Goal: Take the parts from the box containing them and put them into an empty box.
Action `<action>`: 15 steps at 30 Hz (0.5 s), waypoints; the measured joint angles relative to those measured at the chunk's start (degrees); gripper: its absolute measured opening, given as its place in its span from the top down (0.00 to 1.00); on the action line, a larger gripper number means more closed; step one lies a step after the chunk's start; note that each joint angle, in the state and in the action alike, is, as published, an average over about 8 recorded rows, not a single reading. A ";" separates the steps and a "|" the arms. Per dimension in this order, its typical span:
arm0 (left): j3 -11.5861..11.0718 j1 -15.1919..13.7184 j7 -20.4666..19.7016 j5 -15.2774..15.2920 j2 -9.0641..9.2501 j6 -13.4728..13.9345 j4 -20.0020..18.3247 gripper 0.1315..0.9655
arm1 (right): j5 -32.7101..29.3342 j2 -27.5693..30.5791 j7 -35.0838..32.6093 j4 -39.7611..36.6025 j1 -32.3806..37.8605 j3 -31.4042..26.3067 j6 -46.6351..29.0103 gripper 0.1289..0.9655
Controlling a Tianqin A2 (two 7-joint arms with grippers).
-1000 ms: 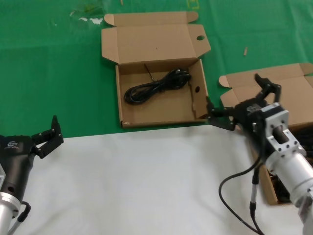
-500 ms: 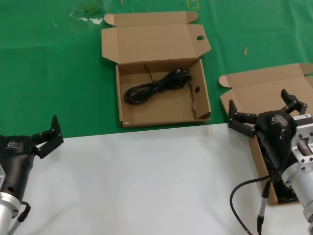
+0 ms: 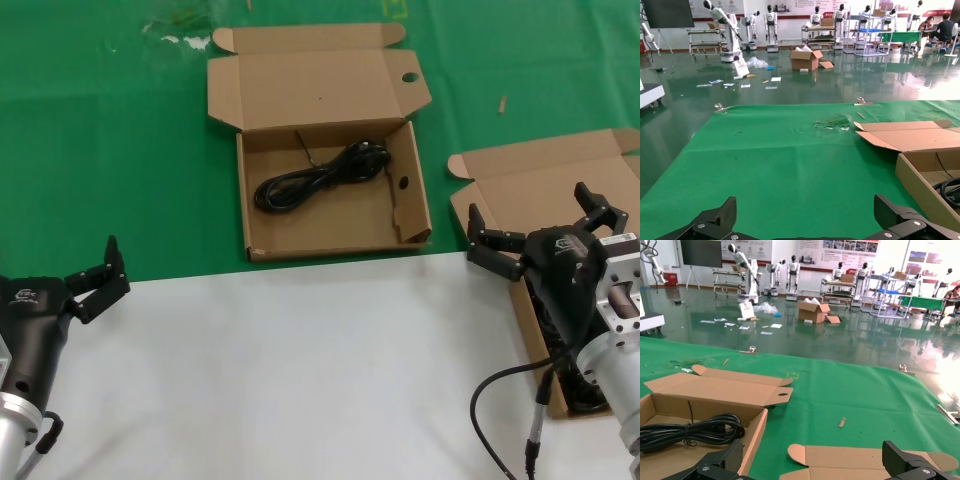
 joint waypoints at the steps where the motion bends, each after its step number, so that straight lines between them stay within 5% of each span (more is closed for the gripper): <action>1: 0.00 0.00 0.00 0.00 0.00 0.00 0.00 0.00 | 0.00 0.00 0.00 0.00 0.00 0.00 0.00 0.00; 15: 0.00 0.00 0.00 0.00 0.00 0.00 0.00 0.00 | 0.00 0.00 0.00 0.00 0.00 0.00 0.00 0.00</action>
